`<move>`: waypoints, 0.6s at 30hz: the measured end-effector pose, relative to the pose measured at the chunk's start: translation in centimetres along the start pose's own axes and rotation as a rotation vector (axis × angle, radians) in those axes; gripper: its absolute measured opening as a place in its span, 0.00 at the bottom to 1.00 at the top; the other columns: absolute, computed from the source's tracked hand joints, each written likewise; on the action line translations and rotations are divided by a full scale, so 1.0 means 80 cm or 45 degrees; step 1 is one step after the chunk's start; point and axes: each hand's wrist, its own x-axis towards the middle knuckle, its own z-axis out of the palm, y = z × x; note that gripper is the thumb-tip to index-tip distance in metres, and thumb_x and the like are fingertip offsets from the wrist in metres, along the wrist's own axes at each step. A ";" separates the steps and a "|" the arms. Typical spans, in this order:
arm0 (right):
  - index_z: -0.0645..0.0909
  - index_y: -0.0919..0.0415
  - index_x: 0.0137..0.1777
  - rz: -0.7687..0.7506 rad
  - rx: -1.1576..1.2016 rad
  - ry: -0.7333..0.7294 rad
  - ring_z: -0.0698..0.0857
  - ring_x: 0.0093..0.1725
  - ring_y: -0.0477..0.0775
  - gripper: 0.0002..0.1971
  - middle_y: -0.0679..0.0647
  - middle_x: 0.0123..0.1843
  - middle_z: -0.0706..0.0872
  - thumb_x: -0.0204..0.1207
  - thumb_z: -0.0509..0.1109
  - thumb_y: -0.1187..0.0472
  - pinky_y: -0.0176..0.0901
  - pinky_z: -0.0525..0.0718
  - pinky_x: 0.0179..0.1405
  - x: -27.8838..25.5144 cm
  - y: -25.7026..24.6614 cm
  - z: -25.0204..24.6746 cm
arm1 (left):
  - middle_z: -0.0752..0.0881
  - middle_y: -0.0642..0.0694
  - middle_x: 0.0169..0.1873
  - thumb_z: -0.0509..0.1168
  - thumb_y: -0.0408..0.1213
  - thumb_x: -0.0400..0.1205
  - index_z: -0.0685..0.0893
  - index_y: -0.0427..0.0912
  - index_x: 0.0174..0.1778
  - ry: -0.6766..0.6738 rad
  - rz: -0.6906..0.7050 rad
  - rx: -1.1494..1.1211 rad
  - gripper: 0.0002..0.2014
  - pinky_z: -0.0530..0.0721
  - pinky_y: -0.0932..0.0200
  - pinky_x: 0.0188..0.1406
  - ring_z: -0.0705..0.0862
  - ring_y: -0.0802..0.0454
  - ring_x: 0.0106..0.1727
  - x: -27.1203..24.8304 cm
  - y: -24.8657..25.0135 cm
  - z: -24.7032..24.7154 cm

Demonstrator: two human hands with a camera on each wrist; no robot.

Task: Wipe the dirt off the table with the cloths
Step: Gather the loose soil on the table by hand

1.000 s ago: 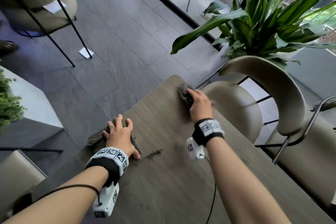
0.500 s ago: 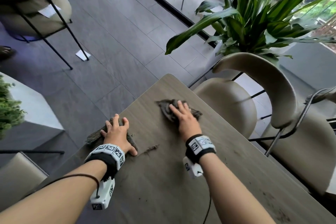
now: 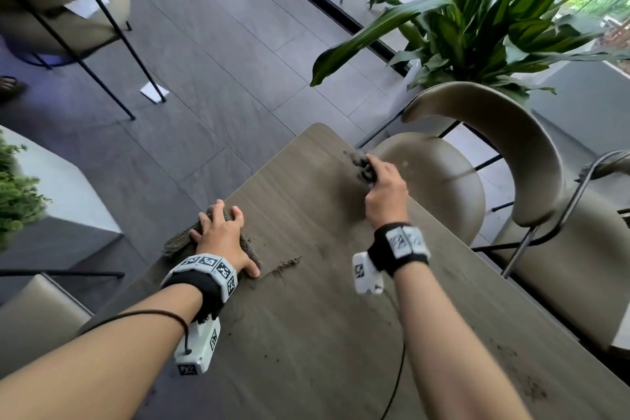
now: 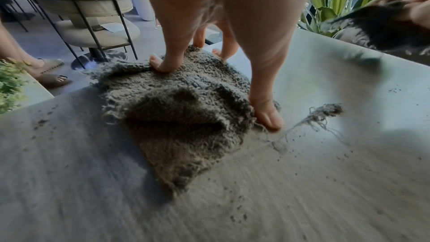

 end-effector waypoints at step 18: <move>0.66 0.42 0.81 -0.003 -0.183 -0.179 0.55 0.85 0.53 0.45 0.49 0.86 0.58 0.68 0.56 0.81 0.45 0.60 0.82 -0.069 0.053 0.022 | 0.48 0.39 0.84 0.87 0.62 0.51 0.57 0.47 0.85 0.011 0.001 0.054 0.69 0.69 0.31 0.76 0.57 0.32 0.81 -0.001 -0.002 0.000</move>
